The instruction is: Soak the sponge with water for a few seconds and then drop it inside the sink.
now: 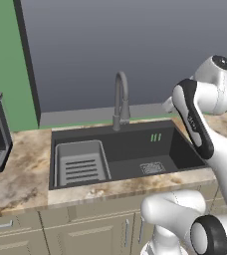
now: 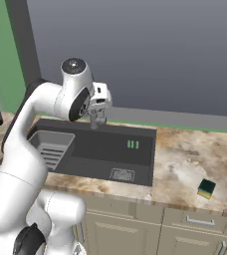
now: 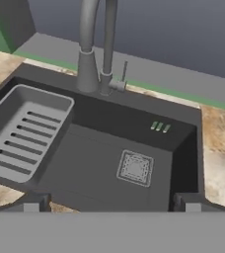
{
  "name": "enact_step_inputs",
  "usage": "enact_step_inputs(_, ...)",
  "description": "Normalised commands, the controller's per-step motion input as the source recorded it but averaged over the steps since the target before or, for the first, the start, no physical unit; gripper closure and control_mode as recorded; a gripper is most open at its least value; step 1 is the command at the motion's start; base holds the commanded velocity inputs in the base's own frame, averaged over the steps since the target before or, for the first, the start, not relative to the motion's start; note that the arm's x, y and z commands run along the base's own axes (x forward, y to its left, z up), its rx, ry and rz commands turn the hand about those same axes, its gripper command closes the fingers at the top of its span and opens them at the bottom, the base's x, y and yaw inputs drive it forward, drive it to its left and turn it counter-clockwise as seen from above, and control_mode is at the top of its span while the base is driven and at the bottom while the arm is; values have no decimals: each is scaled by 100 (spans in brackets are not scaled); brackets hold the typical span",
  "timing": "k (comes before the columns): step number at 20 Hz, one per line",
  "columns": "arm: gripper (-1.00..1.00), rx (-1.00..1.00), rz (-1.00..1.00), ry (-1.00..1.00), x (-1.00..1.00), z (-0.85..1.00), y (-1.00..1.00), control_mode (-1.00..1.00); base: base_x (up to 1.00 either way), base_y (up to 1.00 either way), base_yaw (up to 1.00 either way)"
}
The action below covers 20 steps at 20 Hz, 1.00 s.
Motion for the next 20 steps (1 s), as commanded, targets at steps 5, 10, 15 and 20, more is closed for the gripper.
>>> enact_step_inputs(5, -100, 0, 13, -19, 0, -1, -6, -100, 0, 0, 0)
enact_step_inputs(10, -100, 0, 13, -9, 10, -4, -8, -100, 0, 0, 0)
enact_step_inputs(15, -100, 0, 12, -11, 13, -5, -9, -100, 0, 0, 0)
enact_step_inputs(20, -100, 0, 8, -12, 15, -2, -8, -100, 0, 0, 0)
